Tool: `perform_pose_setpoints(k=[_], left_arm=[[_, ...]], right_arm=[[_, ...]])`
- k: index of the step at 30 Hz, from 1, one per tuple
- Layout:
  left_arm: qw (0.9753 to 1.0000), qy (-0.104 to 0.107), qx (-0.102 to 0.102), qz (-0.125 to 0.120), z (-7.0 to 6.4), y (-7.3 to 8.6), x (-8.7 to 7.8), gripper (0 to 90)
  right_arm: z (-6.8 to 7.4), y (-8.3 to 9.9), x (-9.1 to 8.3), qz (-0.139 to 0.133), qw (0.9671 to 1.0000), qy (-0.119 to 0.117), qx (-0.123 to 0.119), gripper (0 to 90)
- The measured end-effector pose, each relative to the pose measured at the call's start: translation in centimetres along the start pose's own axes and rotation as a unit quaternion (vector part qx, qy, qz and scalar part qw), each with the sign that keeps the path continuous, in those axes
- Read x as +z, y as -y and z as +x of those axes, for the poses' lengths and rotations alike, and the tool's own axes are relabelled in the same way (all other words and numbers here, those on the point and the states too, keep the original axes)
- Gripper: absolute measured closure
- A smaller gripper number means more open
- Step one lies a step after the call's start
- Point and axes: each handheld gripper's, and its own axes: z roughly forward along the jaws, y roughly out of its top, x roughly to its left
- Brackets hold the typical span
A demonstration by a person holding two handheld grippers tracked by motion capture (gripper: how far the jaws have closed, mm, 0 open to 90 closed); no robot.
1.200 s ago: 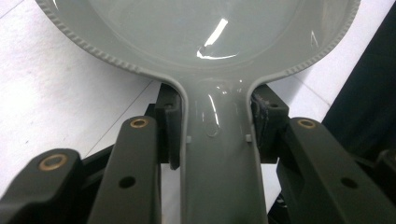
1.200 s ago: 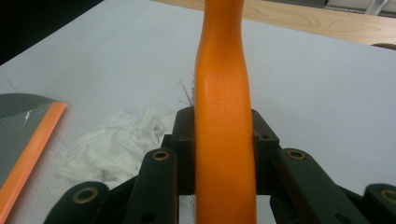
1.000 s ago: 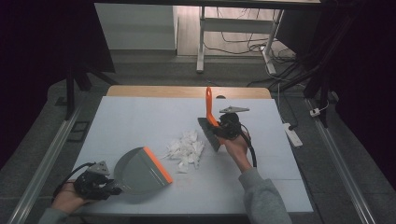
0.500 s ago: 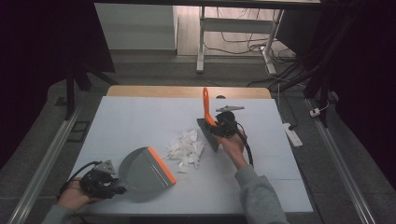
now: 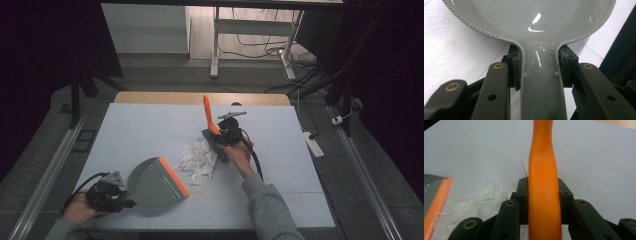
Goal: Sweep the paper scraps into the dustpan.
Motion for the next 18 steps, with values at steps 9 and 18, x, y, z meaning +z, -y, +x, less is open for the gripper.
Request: perform_pose_setpoints(k=[9,18], left_arm=[[1.0,0.001,0.0,0.0,0.0,-0.1,0.1,62.0],[1.0,0.0,0.0,0.001,0.0,-0.2,0.2,62.0]], right_arm=[[2.2,0.1,0.6,0.011,0.9997,-0.017,-0.017,70.4],[4.3,0.5,0.7,0.015,0.9987,-0.035,-0.035,70.4]])
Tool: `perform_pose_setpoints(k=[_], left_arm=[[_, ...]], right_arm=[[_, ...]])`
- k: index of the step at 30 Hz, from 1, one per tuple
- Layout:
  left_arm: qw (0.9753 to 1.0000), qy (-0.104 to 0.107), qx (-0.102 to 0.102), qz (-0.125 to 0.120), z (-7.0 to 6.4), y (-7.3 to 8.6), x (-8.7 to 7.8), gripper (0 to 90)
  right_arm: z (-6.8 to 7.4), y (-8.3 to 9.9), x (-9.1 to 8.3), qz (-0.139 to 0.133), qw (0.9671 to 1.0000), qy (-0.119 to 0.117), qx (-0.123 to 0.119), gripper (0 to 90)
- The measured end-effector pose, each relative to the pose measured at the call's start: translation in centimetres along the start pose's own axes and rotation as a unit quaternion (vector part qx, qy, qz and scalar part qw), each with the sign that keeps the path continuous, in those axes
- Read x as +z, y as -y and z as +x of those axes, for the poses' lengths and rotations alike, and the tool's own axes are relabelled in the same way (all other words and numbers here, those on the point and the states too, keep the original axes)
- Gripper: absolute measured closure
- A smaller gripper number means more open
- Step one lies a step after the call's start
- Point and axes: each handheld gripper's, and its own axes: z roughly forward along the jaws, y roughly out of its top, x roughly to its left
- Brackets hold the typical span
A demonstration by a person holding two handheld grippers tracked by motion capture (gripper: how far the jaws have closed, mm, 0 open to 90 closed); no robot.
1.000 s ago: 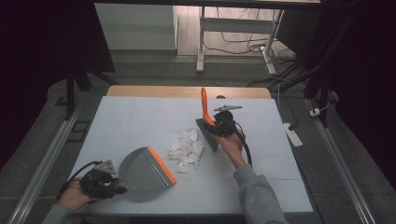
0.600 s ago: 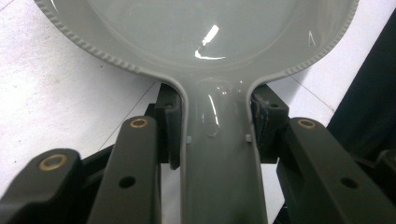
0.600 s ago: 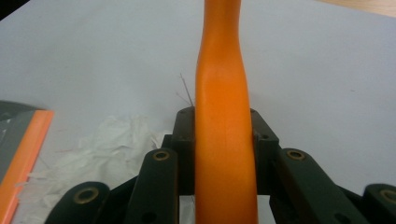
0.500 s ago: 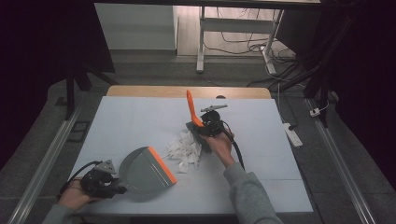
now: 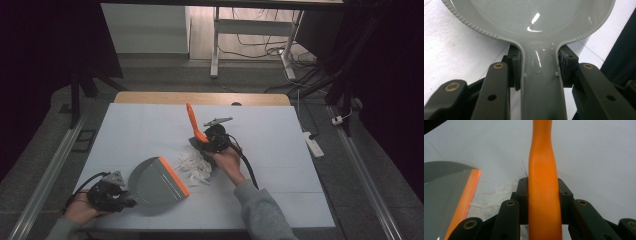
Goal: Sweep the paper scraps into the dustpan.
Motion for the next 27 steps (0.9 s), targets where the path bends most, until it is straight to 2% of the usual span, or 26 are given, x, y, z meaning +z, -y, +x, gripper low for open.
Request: perform_pose_setpoints(k=[14,27], left_arm=[[1.0,0.0,0.0,0.001,0.0,-0.2,0.2,62.0],[1.0,0.001,-0.002,-0.001,0.0,-0.2,0.2,62.0]], right_arm=[[2.9,0.2,0.6,0.006,0.9993,-0.028,-0.026,70.4],[6.2,0.1,1.1,0.003,0.9956,-0.078,-0.05,70.3]])
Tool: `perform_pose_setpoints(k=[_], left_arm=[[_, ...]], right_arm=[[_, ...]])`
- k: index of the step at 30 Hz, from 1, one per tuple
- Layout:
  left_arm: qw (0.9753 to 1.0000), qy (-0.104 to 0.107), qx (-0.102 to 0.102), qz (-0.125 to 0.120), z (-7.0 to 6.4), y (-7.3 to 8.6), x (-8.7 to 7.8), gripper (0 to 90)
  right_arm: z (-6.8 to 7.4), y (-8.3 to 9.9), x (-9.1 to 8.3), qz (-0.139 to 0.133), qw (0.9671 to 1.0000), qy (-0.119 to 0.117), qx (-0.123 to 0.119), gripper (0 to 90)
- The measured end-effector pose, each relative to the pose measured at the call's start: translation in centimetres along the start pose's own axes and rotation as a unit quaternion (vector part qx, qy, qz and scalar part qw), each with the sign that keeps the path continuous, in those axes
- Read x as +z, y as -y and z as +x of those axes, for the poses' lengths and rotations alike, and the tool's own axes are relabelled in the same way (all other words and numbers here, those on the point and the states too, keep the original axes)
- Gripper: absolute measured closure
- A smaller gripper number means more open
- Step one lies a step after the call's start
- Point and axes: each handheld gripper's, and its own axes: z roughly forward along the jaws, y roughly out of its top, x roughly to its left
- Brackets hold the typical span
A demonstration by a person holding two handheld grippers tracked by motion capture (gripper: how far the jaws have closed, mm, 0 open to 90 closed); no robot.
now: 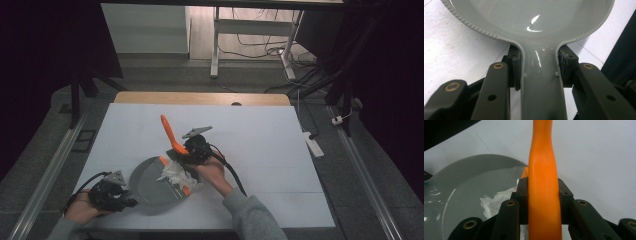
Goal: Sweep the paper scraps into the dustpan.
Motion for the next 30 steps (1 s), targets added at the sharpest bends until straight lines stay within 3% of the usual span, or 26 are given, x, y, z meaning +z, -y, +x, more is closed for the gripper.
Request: perform_pose_setpoints(k=[6,11,15,21,25,30], left_arm=[[1.0,-0.001,-0.001,0.0,-0.1,-0.1,0.0,62.0],[1.0,0.0,-0.001,-0.001,0.0,0.0,0.1,62.0],[1.0,0.0,-0.001,-0.001,0.0,0.0,0.0,62.0],[1.0,0.0,-0.002,-0.001,-0.1,0.0,0.0,62.0],[1.0,0.001,-0.003,-0.002,0.0,0.0,0.0,62.0],[1.0,0.0,-0.003,-0.002,-0.1,0.0,0.0,62.0]], right_arm=[[1.2,0.1,0.1,-0.003,0.9993,-0.037,-0.009,70.3],[1.3,-0.5,-1.4,-0.038,0.9973,-0.053,-0.034,70.3],[0.1,-0.9,-3.1,-0.052,0.9976,-0.015,-0.042,70.3],[-2.9,-1.0,-4.2,-0.055,0.9975,0.041,-0.013,70.3],[-4.4,-0.9,-4.0,-0.049,0.9969,0.062,0.005,70.3],[-5.4,-0.7,-3.1,-0.032,0.9969,0.07,0.016,70.3]])
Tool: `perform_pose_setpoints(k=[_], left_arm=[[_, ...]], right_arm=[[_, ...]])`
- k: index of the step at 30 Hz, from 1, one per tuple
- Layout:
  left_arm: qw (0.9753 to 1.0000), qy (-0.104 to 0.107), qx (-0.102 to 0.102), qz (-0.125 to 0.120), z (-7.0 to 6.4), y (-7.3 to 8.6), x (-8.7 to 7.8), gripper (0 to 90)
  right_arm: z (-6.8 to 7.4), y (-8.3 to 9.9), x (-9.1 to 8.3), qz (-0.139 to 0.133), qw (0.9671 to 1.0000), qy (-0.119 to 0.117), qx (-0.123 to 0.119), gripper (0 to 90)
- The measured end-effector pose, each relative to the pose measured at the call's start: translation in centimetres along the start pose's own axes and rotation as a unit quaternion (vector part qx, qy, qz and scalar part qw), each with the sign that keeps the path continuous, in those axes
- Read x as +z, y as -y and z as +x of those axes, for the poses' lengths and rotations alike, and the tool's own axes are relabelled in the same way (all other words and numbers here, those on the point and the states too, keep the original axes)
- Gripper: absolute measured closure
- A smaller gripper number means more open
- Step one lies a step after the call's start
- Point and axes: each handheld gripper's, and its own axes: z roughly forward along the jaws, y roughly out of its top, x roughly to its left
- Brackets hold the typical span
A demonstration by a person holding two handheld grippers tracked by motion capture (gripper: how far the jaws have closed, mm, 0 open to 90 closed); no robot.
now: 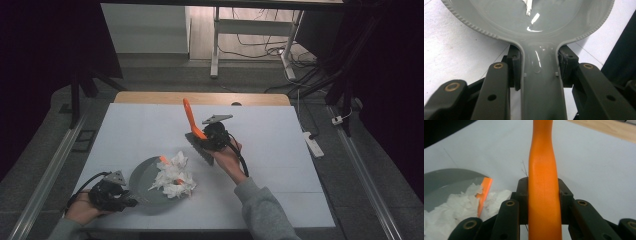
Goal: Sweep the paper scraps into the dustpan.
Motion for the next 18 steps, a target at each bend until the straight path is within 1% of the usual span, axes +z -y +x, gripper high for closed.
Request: perform_pose_setpoints(k=[4,6,9,12,15,18], left_arm=[[1.0,0.001,0.0,-0.001,0.0,0.0,0.0,62.0],[1.0,0.001,-0.001,-0.001,0.0,0.0,0.0,62.0],[1.0,0.002,0.0,0.0,0.0,0.0,0.0,62.0],[1.0,0.001,-0.001,0.0,0.0,0.0,0.0,62.0],[1.0,0.001,-0.002,-0.001,0.0,0.0,0.0,61.9],[1.0,0.001,-0.002,-0.001,-0.1,-0.1,0.1,62.0]], right_arm=[[0.0,0.3,1.1,0.013,0.9999,0.0,0.005,70.3],[0.1,0.5,1.5,0.02,0.9998,-0.005,0.006,70.3],[0.4,0.6,1.6,0.022,0.9997,-0.006,0.002,70.3],[0.5,0.6,1.6,0.025,0.9997,-0.004,0.004,70.3],[0.7,0.6,1.8,0.031,0.9995,-0.003,-0.005,70.4],[1.0,0.5,1.9,0.033,0.9994,-0.005,-0.001,70.3]])
